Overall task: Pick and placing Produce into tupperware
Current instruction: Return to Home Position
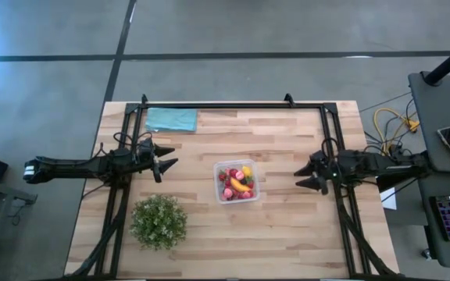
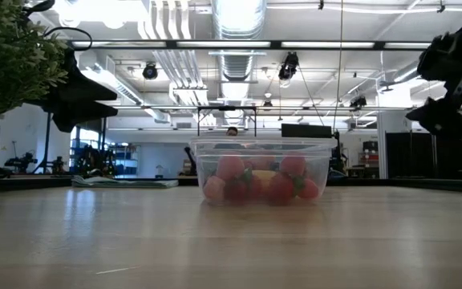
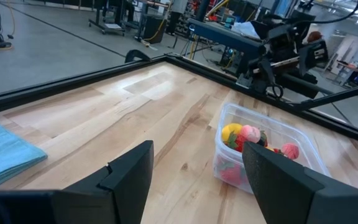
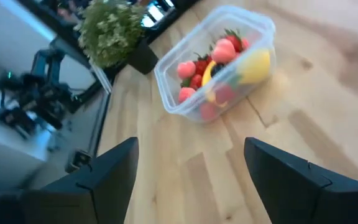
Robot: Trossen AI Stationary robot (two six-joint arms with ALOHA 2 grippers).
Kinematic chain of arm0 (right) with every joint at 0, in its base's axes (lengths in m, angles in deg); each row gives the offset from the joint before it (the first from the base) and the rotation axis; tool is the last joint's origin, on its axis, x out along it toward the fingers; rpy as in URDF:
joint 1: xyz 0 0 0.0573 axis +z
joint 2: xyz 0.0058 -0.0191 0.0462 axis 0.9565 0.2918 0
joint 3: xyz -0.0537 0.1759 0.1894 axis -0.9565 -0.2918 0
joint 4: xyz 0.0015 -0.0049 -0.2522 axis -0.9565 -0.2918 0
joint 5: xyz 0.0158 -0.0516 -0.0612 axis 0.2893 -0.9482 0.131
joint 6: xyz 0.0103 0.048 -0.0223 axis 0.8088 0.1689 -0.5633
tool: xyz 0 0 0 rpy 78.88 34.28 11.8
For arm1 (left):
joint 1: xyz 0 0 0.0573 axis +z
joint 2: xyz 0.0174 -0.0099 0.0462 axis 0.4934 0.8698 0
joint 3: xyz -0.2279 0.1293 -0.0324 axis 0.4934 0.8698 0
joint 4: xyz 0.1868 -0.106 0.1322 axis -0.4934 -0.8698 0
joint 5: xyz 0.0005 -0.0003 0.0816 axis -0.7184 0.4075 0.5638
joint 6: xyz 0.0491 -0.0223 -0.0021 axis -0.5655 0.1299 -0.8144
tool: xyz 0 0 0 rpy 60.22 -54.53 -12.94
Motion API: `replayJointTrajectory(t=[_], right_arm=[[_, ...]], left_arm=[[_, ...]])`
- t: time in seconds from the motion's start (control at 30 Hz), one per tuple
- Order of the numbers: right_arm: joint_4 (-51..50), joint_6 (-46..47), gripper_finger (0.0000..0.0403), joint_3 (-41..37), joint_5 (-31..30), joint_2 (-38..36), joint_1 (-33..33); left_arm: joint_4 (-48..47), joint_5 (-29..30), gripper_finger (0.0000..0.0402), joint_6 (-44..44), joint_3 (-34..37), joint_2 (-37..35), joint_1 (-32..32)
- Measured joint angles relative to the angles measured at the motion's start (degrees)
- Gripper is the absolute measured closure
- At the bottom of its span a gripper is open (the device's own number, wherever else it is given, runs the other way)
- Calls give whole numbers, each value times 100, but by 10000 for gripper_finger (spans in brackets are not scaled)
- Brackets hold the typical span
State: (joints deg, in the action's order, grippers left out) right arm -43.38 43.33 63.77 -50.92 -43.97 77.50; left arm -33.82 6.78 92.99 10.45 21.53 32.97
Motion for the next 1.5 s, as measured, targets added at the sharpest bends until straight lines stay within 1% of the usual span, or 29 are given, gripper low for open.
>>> replayJointTrajectory(t=[0.1,0.17,0.37,0.63,0.93,1.27,1.5], right_arm=[[-6,533,120,2,-1,66,0],[-17,676,123,0,-1,101,0],[-10,521,127,-2,-1,84,0],[-11,521,119,-2,-3,92,0],[-11,519,126,-2,-2,92,27],[-11,519,117,-2,-1,92,76],[-11,519,122,-2,-1,92,76]], left_arm=[[0,0,169,0,-1,9,1],[0,0,168,0,-1,9,-1],[0,0,168,1,1,2,0],[0,0,168,1,-1,2,0],[0,0,169,0,-1,2,1],[0,0,168,2,-1,7,0],[0,0,168,1,-1,9,0]])
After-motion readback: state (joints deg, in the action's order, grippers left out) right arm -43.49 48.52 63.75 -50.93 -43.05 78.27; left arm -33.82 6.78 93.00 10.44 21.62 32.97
